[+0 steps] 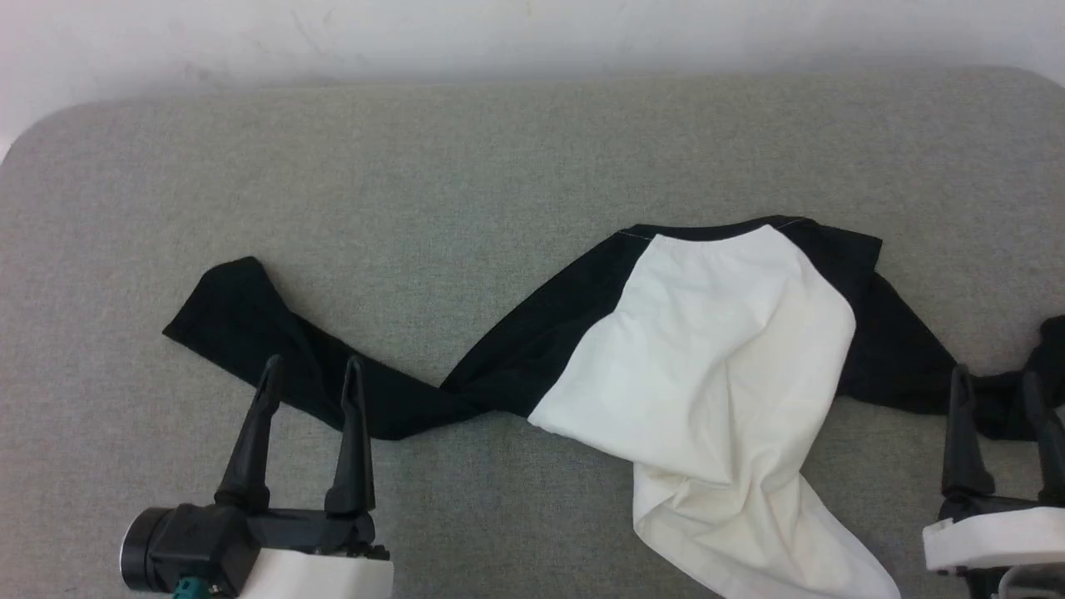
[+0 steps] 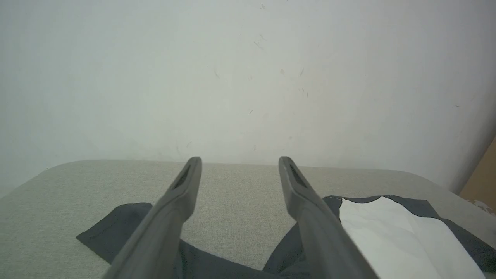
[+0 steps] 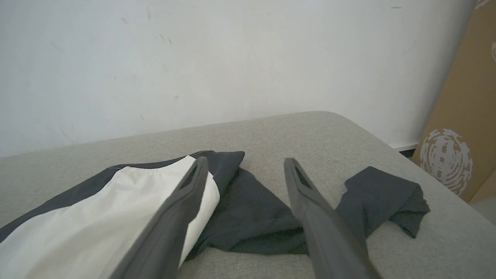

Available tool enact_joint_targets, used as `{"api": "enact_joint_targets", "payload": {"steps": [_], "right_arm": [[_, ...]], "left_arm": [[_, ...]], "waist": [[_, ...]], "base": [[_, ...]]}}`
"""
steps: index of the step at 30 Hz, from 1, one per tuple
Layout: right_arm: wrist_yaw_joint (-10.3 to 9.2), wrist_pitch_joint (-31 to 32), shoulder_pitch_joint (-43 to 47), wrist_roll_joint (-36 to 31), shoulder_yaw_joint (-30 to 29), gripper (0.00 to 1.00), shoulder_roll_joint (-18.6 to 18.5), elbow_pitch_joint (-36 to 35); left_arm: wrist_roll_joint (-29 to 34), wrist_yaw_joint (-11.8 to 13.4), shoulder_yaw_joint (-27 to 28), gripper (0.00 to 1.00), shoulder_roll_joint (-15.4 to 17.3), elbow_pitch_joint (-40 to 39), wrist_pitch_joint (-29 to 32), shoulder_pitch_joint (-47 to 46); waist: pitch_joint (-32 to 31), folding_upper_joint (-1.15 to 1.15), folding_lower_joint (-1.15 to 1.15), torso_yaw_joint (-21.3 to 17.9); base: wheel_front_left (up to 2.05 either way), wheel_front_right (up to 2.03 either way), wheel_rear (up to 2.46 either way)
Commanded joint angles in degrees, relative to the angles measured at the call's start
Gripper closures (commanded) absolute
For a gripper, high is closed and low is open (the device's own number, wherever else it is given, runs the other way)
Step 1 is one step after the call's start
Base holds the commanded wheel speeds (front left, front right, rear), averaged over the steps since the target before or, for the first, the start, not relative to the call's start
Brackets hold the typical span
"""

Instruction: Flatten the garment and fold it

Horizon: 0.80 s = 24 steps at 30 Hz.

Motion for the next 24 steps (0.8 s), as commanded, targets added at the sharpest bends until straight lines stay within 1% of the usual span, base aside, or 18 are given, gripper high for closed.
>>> {"api": "enact_joint_targets", "payload": {"steps": [1,4,6,10,12,14,15,19,21,24], "right_arm": [[-0.03,-1.1,0.7,-1.0,0.6,0.00,0.1,0.9],[-0.03,-1.6,1.4,0.1,0.7,0.00,0.1,2.6],[-0.03,-1.7,1.5,0.5,0.9,0.00,0.1,2.4],[-0.03,-1.7,1.8,0.9,1.1,0.00,0.1,1.8],[-0.03,-1.7,2.1,0.8,1.2,0.00,0.1,1.6],[-0.03,-1.7,2.3,0.6,1.2,0.00,0.1,1.5],[-0.03,-1.7,2.5,0.5,1.1,0.00,0.1,1.4],[-0.03,-1.7,2.8,0.4,1.5,0.00,0.1,1.6],[-0.03,-1.7,2.6,0.7,2.2,0.00,0.1,1.9],[-0.03,-1.7,1.9,1.1,3.0,0.00,0.1,2.1]], "left_arm": [[0.7,0.7,0.0,0.00,-0.1,-0.2,-0.3,1.2],[0.4,1.4,-0.4,0.00,-0.1,0.1,-0.3,2.4],[0.3,1.6,-0.6,0.00,-0.1,0.2,-0.3,2.9],[0.5,1.5,-0.7,0.00,-0.1,0.6,-0.3,3.1],[0.8,0.7,-0.8,0.00,-0.1,1.2,-0.3,2.6],[1.3,-0.7,-1.1,0.00,0.0,1.7,-0.3,1.3],[1.5,-1.6,-1.4,0.00,0.3,2.3,-0.3,0.3],[1.7,-4.3,-3.6,0.00,3.4,6.3,-0.1,-6.8],[1.5,-5.0,-5.5,0.00,5.6,8.6,2.2,-11.8],[-2.9,-5.6,-7.6,0.00,7.2,11.6,8.1,-19.7]], "waist": [[-1.0,0.00,0.00,-0.7],[-1.7,0.00,0.00,-1.2],[-2.0,0.00,0.00,-1.3],[-2.6,0.00,0.00,-1.5],[-2.9,0.00,0.00,-1.5],[-3.1,0.00,0.00,-1.4],[-3.1,0.00,0.00,-1.2],[-2.4,0.00,0.00,-0.7],[-1.5,0.00,0.00,-0.7],[0.3,0.00,0.00,-0.9]], "base": [[0.00,0.00,0.00],[0.00,0.00,0.00],[0.00,0.00,0.00],[0.00,0.00,0.00],[0.00,0.00,0.00],[0.00,0.00,0.00],[0.00,0.00,0.00],[0.00,0.00,0.00],[0.00,0.00,0.00],[0.00,0.00,0.00]]}}
